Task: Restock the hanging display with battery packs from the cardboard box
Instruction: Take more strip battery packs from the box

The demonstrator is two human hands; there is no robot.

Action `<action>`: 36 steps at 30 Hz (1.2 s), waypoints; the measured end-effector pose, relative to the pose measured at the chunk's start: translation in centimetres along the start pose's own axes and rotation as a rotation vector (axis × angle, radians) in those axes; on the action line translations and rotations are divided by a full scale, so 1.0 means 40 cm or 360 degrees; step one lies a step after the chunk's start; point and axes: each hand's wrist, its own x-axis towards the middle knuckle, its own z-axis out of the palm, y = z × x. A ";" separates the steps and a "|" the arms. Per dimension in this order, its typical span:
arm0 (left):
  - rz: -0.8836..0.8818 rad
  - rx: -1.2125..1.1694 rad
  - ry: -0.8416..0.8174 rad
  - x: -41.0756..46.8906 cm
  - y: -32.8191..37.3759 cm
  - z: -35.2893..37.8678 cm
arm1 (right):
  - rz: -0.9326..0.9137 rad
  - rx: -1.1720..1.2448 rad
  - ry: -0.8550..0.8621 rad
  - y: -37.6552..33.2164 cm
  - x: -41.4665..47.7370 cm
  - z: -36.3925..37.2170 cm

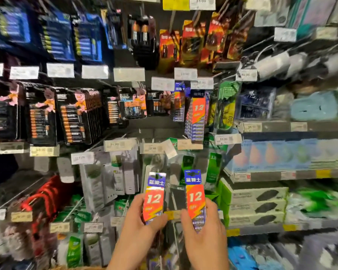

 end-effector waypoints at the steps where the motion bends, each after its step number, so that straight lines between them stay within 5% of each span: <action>1: 0.0056 0.0003 0.0014 0.034 0.014 -0.002 | -0.0021 0.0014 0.0014 -0.013 0.028 0.014; 15: 0.0521 -0.0009 -0.0154 0.422 0.233 -0.014 | -0.0212 0.0151 0.0098 -0.142 0.336 0.131; 25: 0.0616 -0.0230 -0.0577 0.613 0.478 0.046 | -0.0572 0.0044 0.0116 -0.195 0.542 0.145; 36: 0.0687 -0.0372 -0.0380 0.688 0.569 0.085 | -0.1012 -0.0016 0.0356 -0.230 0.737 0.197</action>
